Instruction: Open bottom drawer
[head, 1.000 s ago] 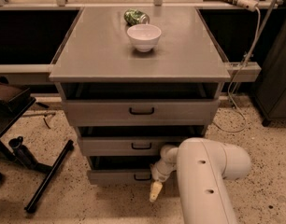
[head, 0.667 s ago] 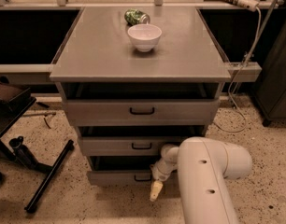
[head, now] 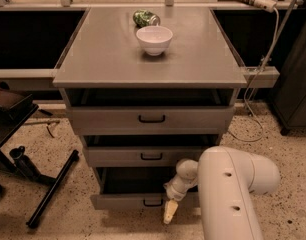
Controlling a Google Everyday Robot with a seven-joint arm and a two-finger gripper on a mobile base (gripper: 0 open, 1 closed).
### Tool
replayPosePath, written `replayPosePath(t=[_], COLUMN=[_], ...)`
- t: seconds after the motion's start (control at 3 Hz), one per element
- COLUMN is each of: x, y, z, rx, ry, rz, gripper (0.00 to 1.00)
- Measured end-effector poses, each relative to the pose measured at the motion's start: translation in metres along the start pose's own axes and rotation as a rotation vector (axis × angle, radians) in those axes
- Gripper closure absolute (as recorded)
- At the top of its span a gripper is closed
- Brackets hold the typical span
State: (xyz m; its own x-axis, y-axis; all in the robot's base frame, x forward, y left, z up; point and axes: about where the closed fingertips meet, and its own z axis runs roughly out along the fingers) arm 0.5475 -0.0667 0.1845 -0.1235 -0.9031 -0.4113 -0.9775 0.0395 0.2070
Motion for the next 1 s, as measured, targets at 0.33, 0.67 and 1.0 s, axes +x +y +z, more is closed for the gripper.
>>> replayPosePath(t=[0.33, 0.67, 1.0], x=[0.011, 0.019, 0.017], y=[0.022, 0.042, 0.043], z=[0.009, 0.009, 0.004], rx=[-0.052, -0.075, -0.075], ry=[0.020, 0.013, 0.013], rz=[0.024, 0.054, 0.054], gripper=[0.00, 0.00, 0.00])
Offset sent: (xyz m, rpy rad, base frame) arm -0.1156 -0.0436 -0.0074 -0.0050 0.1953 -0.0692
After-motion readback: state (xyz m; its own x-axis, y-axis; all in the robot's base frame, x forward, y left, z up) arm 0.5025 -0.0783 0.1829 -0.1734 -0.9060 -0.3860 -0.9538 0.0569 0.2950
